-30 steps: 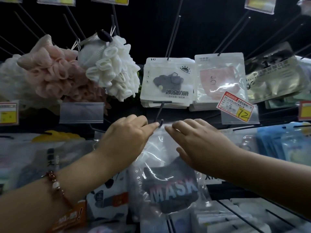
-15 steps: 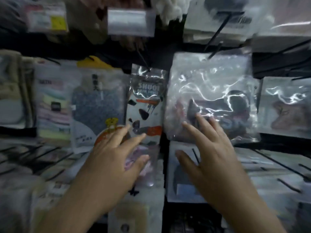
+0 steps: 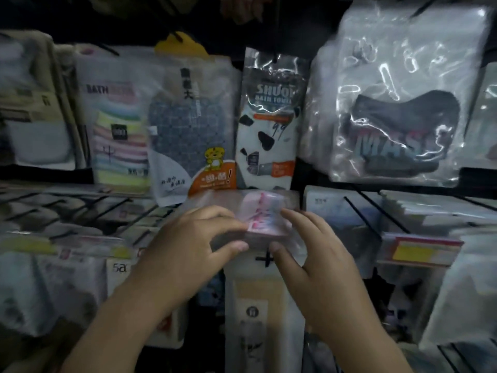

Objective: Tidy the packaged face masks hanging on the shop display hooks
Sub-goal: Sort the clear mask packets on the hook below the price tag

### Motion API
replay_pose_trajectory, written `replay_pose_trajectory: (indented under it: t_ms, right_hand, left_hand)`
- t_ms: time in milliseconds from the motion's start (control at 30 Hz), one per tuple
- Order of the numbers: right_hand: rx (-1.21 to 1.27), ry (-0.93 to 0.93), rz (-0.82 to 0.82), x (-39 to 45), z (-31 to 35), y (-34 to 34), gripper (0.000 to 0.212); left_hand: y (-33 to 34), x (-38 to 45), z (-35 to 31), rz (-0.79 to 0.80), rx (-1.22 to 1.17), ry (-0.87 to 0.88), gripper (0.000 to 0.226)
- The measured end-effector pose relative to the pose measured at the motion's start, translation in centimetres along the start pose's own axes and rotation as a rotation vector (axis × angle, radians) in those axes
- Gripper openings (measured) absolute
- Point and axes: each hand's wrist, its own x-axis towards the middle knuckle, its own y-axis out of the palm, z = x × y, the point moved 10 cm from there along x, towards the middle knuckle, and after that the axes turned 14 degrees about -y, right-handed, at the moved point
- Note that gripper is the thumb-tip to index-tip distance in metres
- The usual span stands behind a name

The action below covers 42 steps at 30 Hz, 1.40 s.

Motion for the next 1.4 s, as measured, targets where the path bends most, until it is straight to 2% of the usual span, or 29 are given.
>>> replay_pose_trajectory:
  t_ms: [300, 467, 600, 733, 833, 900, 967, 1033, 1233, 1400]
  right_hand:
    - [0.258, 0.138, -0.222, -2.2, -1.1, -0.1, 0.045]
    - [0.272, 0.187, -0.237, -3.0, -1.2, 0.3, 0.047]
    - [0.189, 0.171, -0.399, -3.3, -0.5, -1.3, 0.037]
    - [0.396, 0.221, -0.508, -3.4, -0.2, -1.9, 0.039]
    - [0.490, 0.265, -0.497, -3.0, 0.2, -2.6, 0.032]
    - [0.559, 0.342, -0.413, -2.8, -0.3, -2.3, 0.033]
    - [0.639, 0.387, -0.326, -2.4, -0.6, -1.8, 0.038]
    - [0.705, 0.350, -0.323, -2.0, -0.3, -2.2, 0.042]
    - [0.821, 0.164, -0.443, -1.4, 1.7, -4.2, 0.049]
    - [0.853, 0.073, -0.643, -2.4, 1.5, -5.9, 0.052]
  left_hand:
    - [-0.1, -0.1, 0.3, -0.065, -0.159, 0.049, 0.014]
    - [-1.0, -0.9, -0.4, -0.255, -0.146, 0.103, 0.020]
    - [-1.8, -2.8, -1.0, -0.421, -0.153, 0.225, 0.019]
    - [-2.5, -4.4, -1.2, -0.494, -0.148, 0.334, 0.020]
    - [-2.7, -5.8, -1.9, -0.498, -0.150, 0.428, 0.019]
    - [-2.7, -6.2, -1.9, -0.481, -0.173, 0.450, 0.020]
    - [-2.5, -6.3, -1.6, -0.464, -0.196, 0.438, 0.019]
    - [-2.3, -6.4, -1.5, -0.448, -0.219, 0.421, 0.020]
    - [-2.5, -6.9, -1.1, -0.439, -0.303, 0.311, 0.034]
    - [-3.3, -6.0, 0.5, -0.379, -0.522, 0.060, 0.059]
